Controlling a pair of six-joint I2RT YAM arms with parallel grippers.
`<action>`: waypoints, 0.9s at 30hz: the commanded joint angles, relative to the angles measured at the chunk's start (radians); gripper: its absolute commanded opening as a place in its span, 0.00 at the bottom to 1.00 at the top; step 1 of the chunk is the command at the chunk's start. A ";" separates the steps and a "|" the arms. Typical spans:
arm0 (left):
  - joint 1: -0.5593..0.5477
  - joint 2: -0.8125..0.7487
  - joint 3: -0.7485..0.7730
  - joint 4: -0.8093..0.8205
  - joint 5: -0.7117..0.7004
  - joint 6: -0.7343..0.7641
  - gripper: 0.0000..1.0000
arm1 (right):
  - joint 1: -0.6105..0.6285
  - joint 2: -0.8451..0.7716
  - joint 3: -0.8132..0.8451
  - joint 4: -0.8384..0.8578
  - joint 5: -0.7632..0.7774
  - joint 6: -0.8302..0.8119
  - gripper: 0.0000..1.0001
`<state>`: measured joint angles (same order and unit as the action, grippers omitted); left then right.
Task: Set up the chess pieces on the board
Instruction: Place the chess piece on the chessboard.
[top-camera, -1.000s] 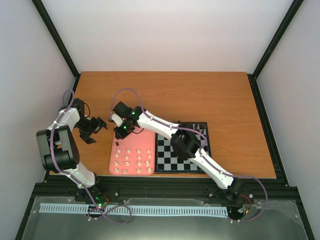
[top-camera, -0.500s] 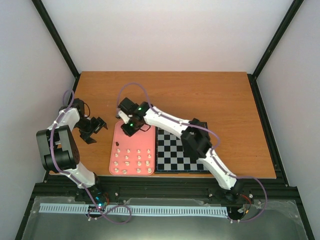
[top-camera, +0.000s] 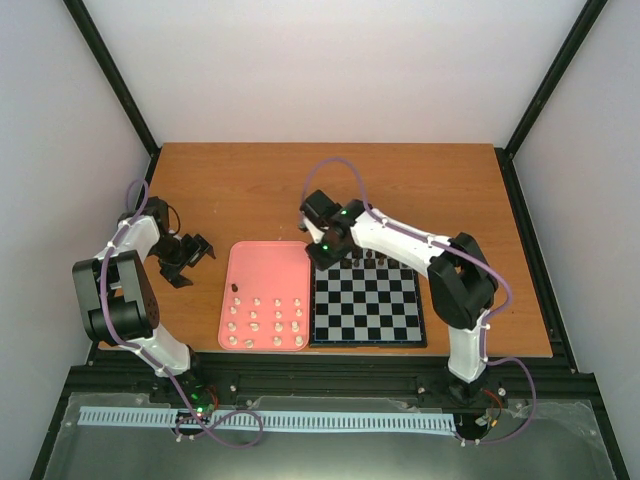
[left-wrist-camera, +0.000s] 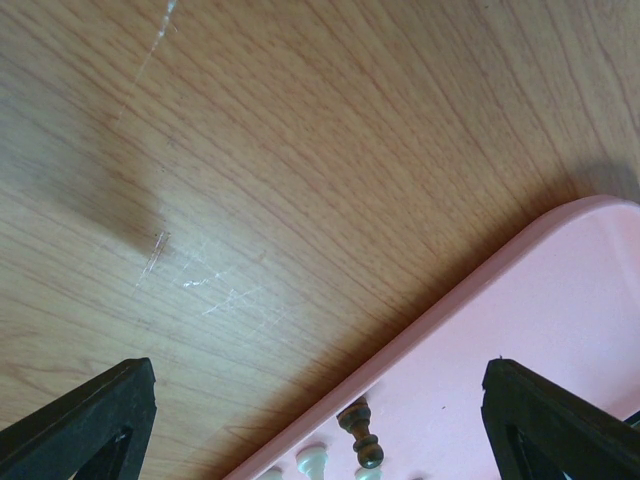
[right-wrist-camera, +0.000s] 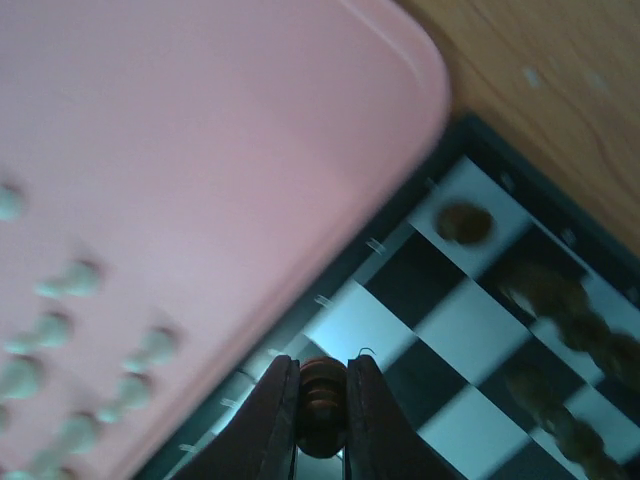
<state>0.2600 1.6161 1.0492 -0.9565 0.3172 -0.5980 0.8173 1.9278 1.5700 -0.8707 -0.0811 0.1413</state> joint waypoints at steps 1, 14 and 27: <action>-0.001 -0.003 0.011 0.017 -0.005 0.003 1.00 | -0.053 -0.038 -0.075 0.036 0.057 0.003 0.03; -0.001 0.013 0.020 0.020 -0.004 0.006 1.00 | -0.093 0.021 -0.085 0.064 0.066 -0.035 0.03; -0.001 0.019 0.031 0.014 -0.007 0.009 1.00 | -0.095 0.073 -0.073 0.093 0.064 -0.037 0.03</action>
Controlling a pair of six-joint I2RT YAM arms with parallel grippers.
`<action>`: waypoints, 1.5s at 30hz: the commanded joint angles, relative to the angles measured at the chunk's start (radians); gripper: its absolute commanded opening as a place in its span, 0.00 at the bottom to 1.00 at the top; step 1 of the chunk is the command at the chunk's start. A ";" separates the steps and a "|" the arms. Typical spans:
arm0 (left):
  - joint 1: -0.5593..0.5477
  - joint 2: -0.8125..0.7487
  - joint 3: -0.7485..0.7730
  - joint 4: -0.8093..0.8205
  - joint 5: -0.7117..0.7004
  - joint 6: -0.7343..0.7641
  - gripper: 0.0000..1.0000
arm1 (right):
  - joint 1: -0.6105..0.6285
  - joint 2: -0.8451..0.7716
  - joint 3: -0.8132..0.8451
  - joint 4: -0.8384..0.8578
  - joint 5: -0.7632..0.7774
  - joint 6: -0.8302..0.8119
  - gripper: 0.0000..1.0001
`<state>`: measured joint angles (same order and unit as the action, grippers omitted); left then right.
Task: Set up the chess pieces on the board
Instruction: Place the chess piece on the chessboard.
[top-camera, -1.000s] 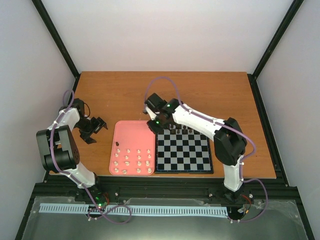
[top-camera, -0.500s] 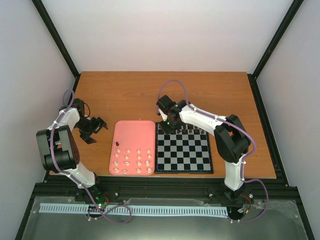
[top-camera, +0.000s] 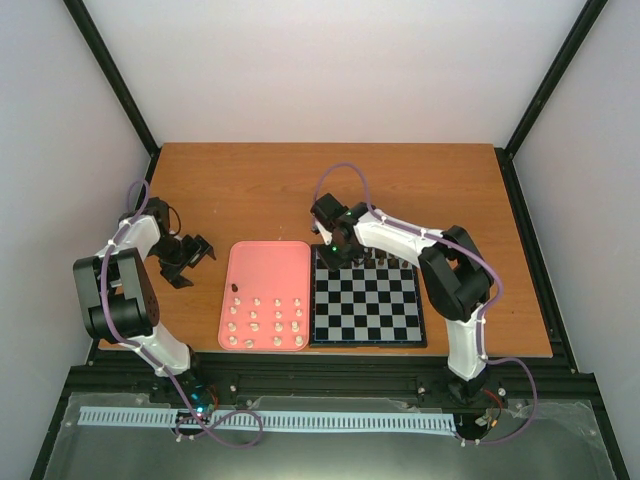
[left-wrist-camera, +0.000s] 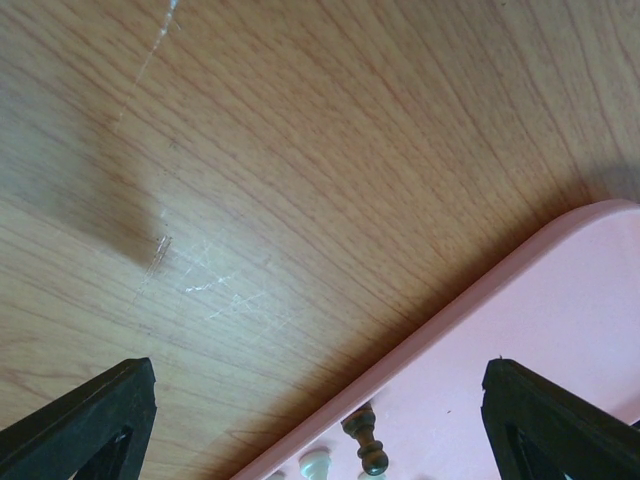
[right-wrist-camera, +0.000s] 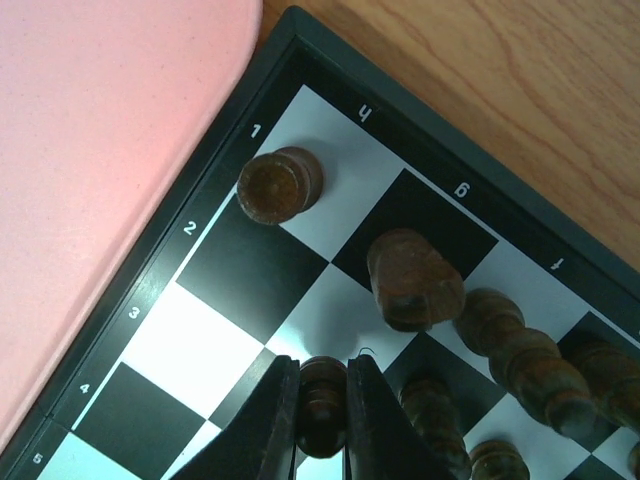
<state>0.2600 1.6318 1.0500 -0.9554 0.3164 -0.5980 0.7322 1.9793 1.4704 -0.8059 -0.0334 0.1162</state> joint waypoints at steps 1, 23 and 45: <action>-0.001 0.005 0.030 0.013 -0.006 0.009 1.00 | -0.010 0.025 0.029 0.028 0.016 -0.012 0.03; -0.001 0.003 0.025 0.016 -0.002 0.015 1.00 | -0.011 0.028 0.029 0.022 0.009 -0.025 0.15; -0.001 0.008 0.028 0.012 -0.009 0.014 1.00 | 0.111 0.053 0.380 -0.135 -0.125 -0.058 0.45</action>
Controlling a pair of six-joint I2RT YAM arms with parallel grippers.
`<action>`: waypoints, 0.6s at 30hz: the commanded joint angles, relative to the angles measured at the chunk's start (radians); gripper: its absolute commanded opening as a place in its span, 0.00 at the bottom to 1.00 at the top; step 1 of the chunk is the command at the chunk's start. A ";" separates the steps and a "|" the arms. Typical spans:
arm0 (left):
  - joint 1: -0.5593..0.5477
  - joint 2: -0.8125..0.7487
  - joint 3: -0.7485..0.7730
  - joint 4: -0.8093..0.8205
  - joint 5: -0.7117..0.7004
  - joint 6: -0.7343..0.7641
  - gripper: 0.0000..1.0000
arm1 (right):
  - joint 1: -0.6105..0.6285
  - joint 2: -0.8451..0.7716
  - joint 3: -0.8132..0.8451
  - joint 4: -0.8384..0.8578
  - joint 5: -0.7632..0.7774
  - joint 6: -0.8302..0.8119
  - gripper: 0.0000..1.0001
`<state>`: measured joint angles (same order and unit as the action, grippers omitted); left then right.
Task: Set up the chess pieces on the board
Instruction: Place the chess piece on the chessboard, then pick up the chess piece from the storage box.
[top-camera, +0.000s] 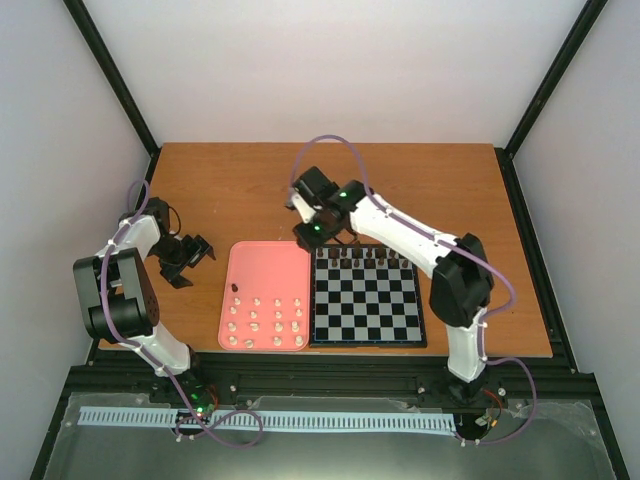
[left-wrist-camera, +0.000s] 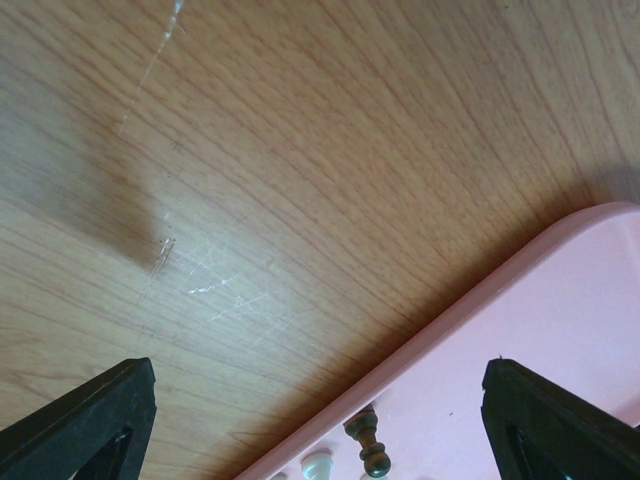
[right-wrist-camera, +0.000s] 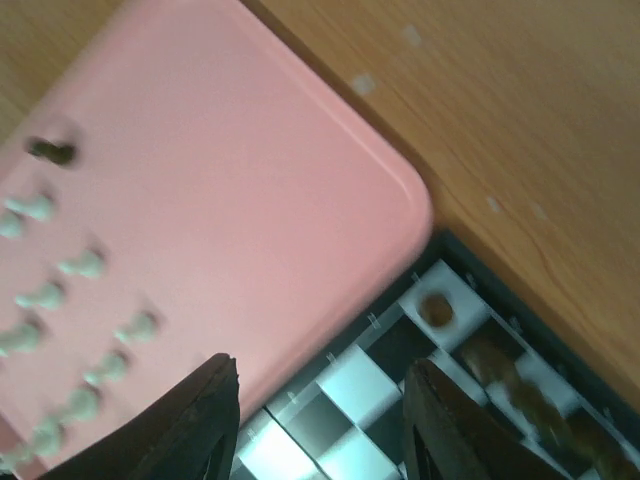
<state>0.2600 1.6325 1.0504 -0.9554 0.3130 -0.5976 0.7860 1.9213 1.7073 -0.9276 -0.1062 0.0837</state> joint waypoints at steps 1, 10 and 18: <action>0.000 0.009 0.030 0.012 -0.008 0.014 1.00 | 0.074 0.159 0.208 -0.023 -0.063 -0.035 0.46; -0.001 0.001 0.031 0.006 -0.007 0.009 1.00 | 0.190 0.489 0.602 -0.037 -0.240 -0.067 0.49; -0.001 0.003 0.022 0.013 0.008 0.008 1.00 | 0.238 0.564 0.630 0.007 -0.315 -0.063 0.49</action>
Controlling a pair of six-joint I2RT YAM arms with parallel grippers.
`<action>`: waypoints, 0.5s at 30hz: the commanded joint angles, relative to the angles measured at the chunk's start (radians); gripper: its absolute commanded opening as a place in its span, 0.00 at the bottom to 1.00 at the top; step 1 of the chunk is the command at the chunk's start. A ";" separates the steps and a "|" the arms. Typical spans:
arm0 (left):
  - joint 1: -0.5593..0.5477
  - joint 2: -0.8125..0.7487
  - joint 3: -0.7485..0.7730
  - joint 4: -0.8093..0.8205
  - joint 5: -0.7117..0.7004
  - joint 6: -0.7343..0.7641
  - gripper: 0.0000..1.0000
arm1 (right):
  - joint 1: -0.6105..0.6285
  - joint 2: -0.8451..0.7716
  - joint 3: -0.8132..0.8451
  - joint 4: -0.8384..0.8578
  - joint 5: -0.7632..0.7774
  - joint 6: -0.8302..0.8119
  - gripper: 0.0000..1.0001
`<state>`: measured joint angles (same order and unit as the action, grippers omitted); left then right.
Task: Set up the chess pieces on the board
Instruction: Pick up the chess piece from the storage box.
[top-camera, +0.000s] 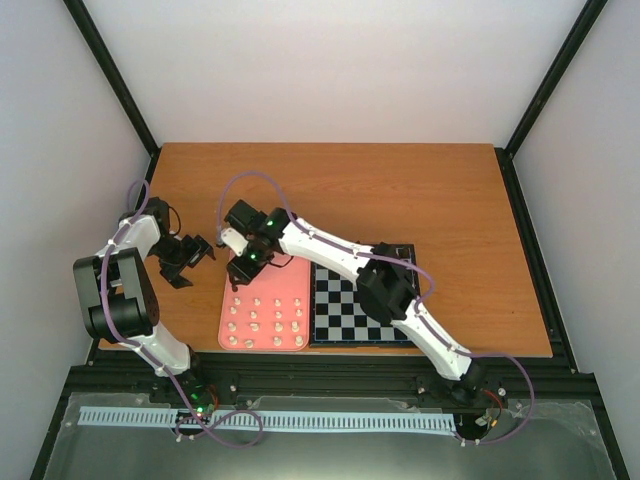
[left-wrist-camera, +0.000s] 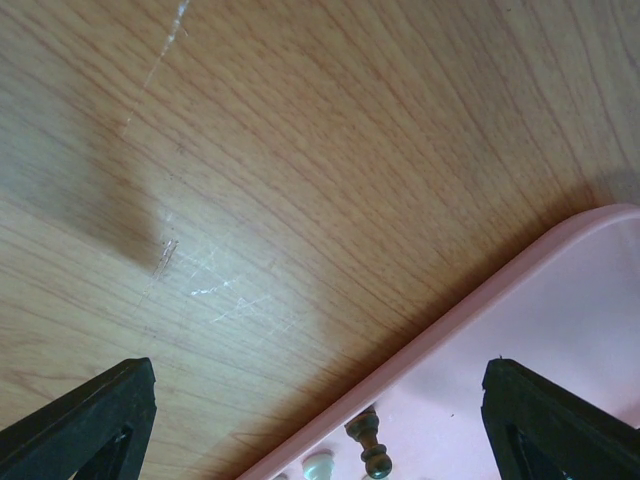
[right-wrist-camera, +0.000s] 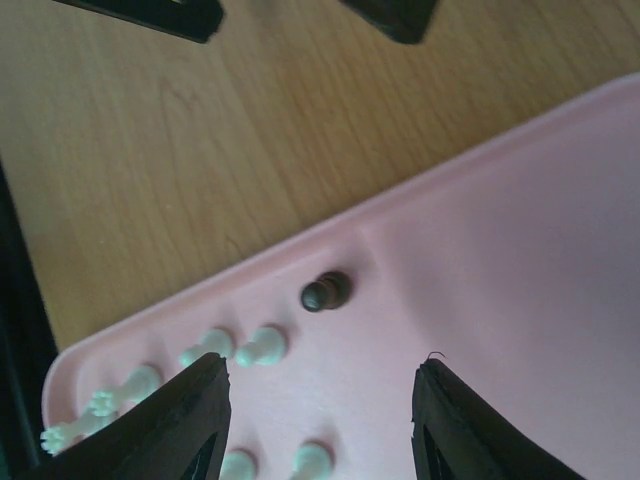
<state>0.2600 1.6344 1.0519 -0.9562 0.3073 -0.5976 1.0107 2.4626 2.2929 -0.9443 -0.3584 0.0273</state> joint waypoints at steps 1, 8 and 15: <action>-0.001 0.000 0.018 0.014 0.011 0.008 1.00 | 0.016 0.033 0.049 0.023 -0.071 -0.004 0.49; -0.001 -0.003 -0.001 0.022 0.016 -0.018 1.00 | 0.019 0.091 0.066 0.040 -0.095 0.011 0.47; 0.000 -0.001 0.007 0.016 0.018 -0.016 1.00 | 0.019 0.143 0.095 0.061 -0.101 0.026 0.43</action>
<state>0.2600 1.6344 1.0504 -0.9520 0.3115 -0.5991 1.0218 2.5717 2.3352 -0.9077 -0.4427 0.0395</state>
